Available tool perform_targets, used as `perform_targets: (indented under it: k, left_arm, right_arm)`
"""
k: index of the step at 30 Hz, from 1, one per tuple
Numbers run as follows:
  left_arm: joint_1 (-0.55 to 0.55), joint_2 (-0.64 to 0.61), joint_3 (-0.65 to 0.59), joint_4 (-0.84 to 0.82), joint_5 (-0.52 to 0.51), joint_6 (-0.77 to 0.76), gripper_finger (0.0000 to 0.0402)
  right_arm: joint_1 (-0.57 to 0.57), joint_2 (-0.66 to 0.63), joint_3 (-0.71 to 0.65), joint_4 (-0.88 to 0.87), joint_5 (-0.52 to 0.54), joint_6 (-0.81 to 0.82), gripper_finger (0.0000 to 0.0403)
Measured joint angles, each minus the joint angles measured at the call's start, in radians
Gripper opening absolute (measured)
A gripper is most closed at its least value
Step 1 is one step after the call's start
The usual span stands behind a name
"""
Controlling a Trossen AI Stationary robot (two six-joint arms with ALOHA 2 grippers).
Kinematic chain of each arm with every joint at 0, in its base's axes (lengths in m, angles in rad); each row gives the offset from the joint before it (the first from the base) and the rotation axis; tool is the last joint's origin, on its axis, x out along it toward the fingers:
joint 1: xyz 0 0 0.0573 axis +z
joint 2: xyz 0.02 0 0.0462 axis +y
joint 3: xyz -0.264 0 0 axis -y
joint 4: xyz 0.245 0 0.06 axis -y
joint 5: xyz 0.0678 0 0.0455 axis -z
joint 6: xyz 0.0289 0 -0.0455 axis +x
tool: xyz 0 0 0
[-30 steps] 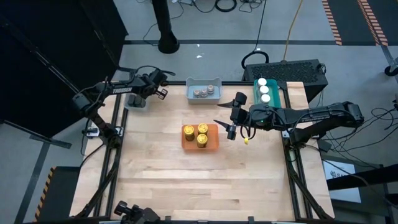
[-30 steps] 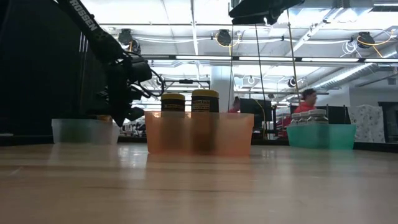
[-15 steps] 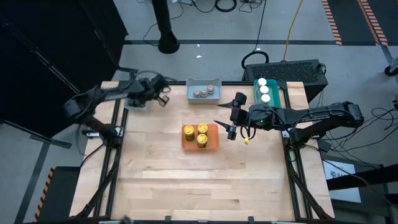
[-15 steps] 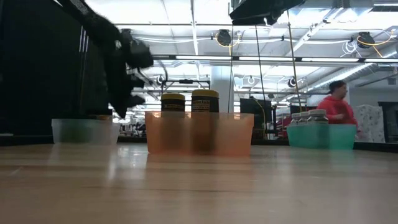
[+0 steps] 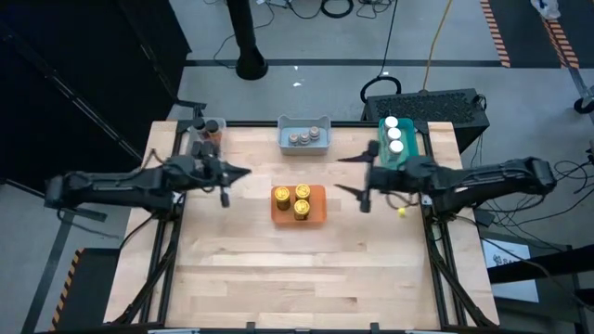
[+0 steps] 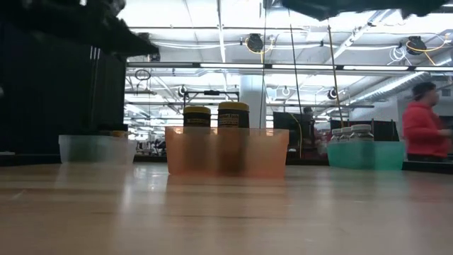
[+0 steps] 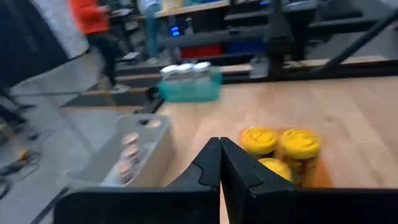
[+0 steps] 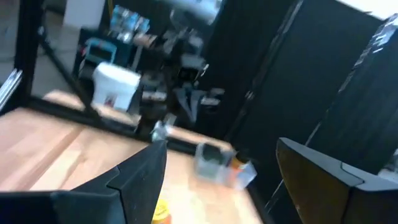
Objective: Sort spices by type
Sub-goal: Return to Home Position
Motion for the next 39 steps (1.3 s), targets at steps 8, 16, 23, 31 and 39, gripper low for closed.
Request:
perform_targets:
  k: [8, 16, 23, 31, 39]
  left_arm:
    - [0.157, -0.307, -0.034, -0.181, 0.150, 0.011, 0.0004]
    - [0.173, -0.697, -0.285, -0.130, 0.198, -0.077, 0.0004]
    - [0.166, -0.658, -0.386, -0.072, 0.280, -0.104, 0.0004]
    - [0.159, -0.666, -0.387, -0.091, 0.187, -0.037, 0.0006]
    - [0.158, -0.666, -0.387, -0.091, 0.177, -0.035, 0.0020]
  right_arm:
    - [0.001, -0.363, -0.210, 0.026, 0.041, 0.018, 0.0286]
    - [0.003, -0.750, -0.453, 0.029, 0.100, 0.041, 0.0286]
    - [0.009, -0.978, -0.607, -0.010, 0.096, 0.013, 0.0285]
    - [0.016, -0.975, -0.609, -0.004, 0.105, -0.046, 0.0286]
    - [0.016, -0.974, -0.609, -0.010, 0.105, -0.046, 0.0286]
